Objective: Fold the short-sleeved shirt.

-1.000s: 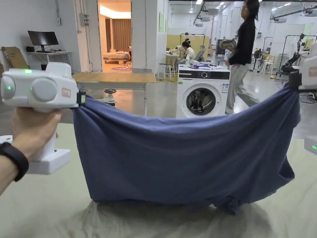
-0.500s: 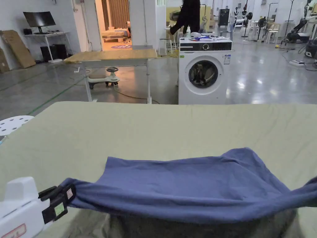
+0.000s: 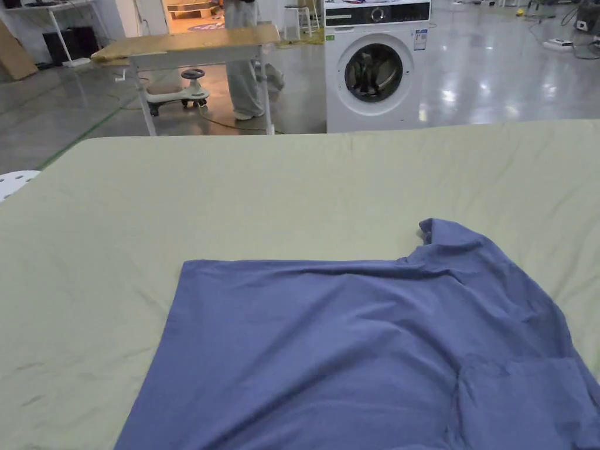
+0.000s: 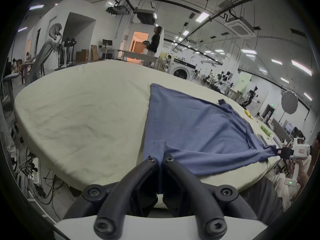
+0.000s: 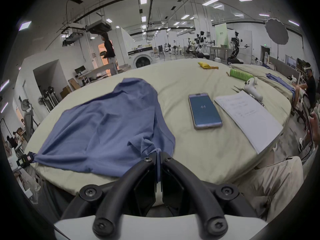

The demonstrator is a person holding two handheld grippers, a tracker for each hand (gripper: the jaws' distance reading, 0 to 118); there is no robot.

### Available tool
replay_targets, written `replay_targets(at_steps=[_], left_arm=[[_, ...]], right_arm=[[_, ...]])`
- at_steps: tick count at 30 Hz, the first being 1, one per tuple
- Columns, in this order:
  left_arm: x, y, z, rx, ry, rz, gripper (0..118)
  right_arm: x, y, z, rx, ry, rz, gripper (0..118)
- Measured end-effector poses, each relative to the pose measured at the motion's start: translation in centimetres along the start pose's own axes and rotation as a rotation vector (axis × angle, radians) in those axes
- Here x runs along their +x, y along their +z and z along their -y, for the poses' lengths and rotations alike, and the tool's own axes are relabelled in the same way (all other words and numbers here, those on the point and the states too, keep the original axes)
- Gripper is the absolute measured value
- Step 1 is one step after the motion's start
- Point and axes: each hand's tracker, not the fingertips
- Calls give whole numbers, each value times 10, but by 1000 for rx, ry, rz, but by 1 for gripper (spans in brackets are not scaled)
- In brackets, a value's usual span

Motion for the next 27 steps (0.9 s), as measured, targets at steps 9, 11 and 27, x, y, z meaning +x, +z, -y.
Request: replay_targets(at_steps=[9,11,27], left_arm=[[6,-6,5,-75,-62,-77,37],[16,4,4,-24,-131,-88,83],[77,74,-19,243,-165,-118,11]], right_arm=[[4,1,18,10,30,-96,69],[-2,9,16,44,66,-106,80],[-57,27,7,149,131,-216,2]])
